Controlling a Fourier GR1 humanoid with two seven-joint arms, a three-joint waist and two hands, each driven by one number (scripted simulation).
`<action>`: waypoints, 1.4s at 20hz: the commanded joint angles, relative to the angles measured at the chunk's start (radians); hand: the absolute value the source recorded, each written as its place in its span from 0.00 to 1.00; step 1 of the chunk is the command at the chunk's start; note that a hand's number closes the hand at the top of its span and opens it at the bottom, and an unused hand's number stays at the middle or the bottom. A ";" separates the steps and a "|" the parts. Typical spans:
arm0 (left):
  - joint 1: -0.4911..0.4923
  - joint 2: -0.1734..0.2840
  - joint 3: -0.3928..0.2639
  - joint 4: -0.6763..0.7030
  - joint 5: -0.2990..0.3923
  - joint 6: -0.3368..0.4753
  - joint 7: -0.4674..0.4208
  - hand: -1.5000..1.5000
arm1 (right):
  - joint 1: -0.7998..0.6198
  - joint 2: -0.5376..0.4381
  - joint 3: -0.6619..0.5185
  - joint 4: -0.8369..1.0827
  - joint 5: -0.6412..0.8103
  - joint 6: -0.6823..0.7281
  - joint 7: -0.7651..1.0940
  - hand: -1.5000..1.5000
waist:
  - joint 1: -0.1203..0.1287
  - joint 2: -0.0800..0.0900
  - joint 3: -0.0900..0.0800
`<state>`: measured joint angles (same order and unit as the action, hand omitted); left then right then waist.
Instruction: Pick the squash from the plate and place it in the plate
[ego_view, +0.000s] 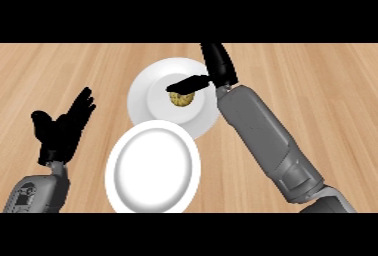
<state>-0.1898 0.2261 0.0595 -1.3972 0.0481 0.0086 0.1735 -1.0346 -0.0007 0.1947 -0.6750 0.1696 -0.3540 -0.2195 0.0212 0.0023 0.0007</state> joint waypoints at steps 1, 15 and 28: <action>0.032 -0.004 -0.009 -0.019 -0.003 -0.007 -0.002 0.50 | 0.019 0.001 -0.075 -0.035 -0.140 0.125 0.052 0.00 | -0.010 -0.003 0.000; -0.026 0.014 0.048 0.038 0.002 -0.036 0.001 0.50 | 0.182 -0.079 -0.130 -0.104 -0.157 0.331 -0.035 0.00 | -0.023 -0.002 -0.001; 0.016 -0.037 0.028 -0.012 -0.030 -0.014 -0.010 0.50 | 0.112 -0.200 -0.240 0.128 -0.120 0.400 -0.180 0.00 | -0.011 0.000 -0.001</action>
<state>-0.1769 0.1980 0.0851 -1.4024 0.0190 -0.0060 0.1624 -0.9453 -0.1730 -0.0345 -0.5635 0.0338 0.0367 -0.3784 0.0123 0.0036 0.0001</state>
